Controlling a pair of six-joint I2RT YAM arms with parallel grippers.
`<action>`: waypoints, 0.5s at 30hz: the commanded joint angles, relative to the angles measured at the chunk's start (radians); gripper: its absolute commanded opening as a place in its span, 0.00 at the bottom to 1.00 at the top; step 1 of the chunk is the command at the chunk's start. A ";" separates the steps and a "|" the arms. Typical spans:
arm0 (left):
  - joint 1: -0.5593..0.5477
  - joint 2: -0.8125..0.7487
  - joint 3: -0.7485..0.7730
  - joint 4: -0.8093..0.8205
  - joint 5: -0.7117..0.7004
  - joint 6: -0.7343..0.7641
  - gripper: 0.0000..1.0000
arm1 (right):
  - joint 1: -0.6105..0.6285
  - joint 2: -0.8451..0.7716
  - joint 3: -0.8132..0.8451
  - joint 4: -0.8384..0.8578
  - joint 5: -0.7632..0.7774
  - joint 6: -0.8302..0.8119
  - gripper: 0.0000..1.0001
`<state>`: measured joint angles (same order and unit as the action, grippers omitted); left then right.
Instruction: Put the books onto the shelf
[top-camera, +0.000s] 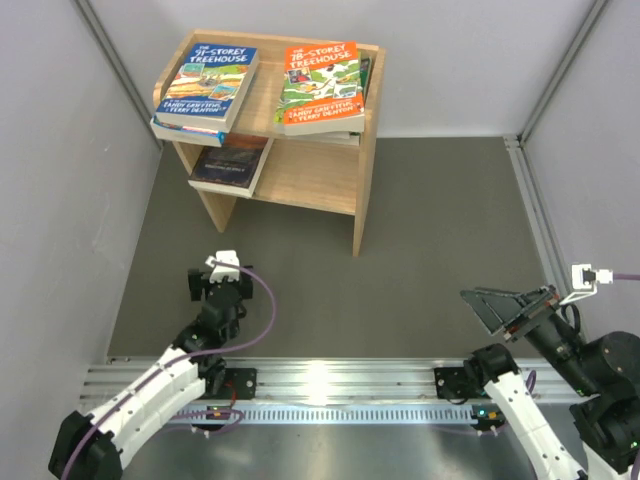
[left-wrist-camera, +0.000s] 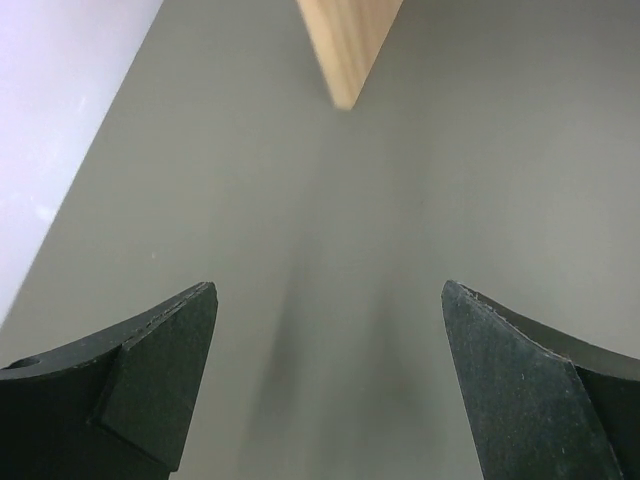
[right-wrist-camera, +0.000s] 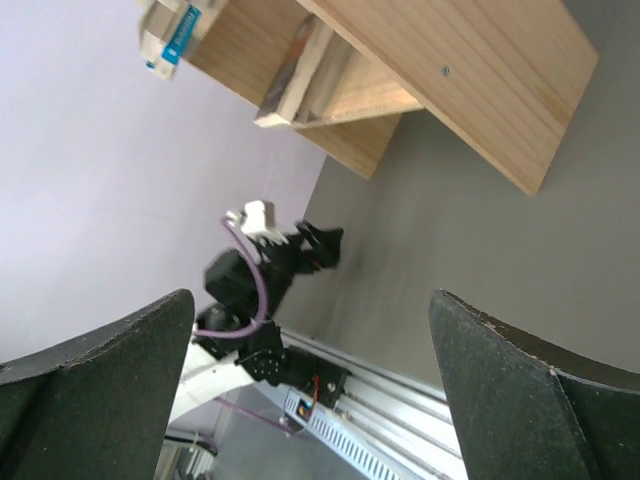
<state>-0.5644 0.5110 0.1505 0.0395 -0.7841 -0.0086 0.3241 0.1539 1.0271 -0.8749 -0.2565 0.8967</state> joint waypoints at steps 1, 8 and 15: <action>0.006 0.015 -0.116 0.504 -0.055 0.059 0.99 | -0.010 -0.036 0.019 0.090 0.049 -0.041 1.00; 0.154 0.360 -0.126 0.765 0.018 0.019 0.99 | -0.010 0.041 -0.013 0.105 0.017 -0.047 1.00; 0.411 0.627 -0.048 0.951 0.305 -0.036 0.99 | -0.010 0.211 -0.079 0.306 -0.044 -0.065 1.00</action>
<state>-0.2424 1.0622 0.0414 0.7792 -0.6281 0.0029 0.3241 0.2886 0.9543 -0.7094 -0.2737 0.8604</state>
